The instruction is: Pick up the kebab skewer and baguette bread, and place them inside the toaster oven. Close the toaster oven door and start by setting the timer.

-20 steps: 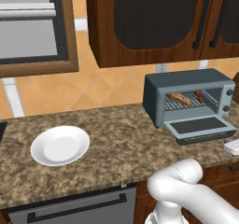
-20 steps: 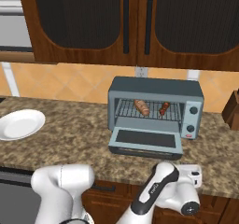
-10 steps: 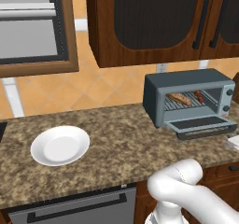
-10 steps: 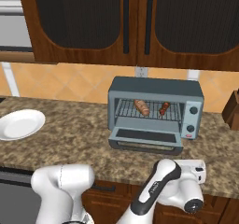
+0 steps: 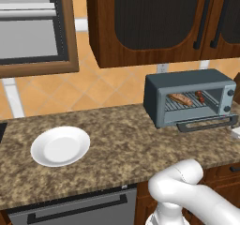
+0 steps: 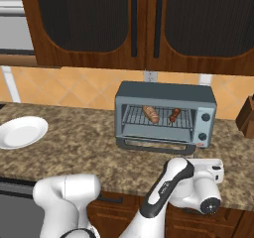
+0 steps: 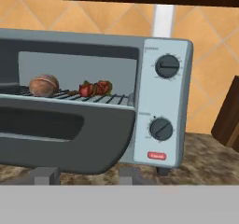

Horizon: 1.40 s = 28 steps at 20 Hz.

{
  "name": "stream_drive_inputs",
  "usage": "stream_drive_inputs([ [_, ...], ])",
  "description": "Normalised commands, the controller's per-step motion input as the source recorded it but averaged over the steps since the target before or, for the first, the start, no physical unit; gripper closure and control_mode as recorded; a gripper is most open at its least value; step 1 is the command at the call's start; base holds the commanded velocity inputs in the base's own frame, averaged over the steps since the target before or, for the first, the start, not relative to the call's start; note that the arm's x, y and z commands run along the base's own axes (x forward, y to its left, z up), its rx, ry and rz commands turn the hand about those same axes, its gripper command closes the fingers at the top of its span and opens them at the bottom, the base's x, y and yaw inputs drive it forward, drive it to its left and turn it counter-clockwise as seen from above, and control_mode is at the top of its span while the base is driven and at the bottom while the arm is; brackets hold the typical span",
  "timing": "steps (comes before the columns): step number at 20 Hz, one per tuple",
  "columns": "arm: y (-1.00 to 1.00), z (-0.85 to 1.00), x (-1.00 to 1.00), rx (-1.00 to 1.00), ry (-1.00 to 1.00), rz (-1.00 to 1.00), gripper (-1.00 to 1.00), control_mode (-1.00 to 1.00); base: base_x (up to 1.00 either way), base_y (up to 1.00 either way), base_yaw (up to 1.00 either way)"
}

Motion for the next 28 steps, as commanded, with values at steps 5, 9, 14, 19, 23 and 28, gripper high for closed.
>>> stream_drive_inputs([
  [5, 0.19, 0.26, 0.57, 0.0, 0.0, 0.0, -1.0, -1.0, 0.0, 0.0, 0.0],
  [9, 0.24, 0.16, 0.47, 0.0, 0.0, 0.0, -1.0, -1.0, 0.0, 0.0, 0.0],
  [14, 0.23, 0.06, 0.44, 0.0, 0.0, 0.0, -1.0, -1.0, 0.0, 0.0, 0.0],
  [19, 0.21, 0.0, 0.41, 0.0, 0.0, 0.0, -1.0, -1.0, 0.0, 0.0, 0.0],
  [23, 0.21, 0.0, 0.46, 0.0, 0.0, 0.01, -1.0, -1.0, 0.0, 0.0, 0.0],
  [28, 0.16, 0.0, 0.37, 0.0, 0.0, 0.0, -1.0, -1.0, 0.0, 0.0, 0.0],
])
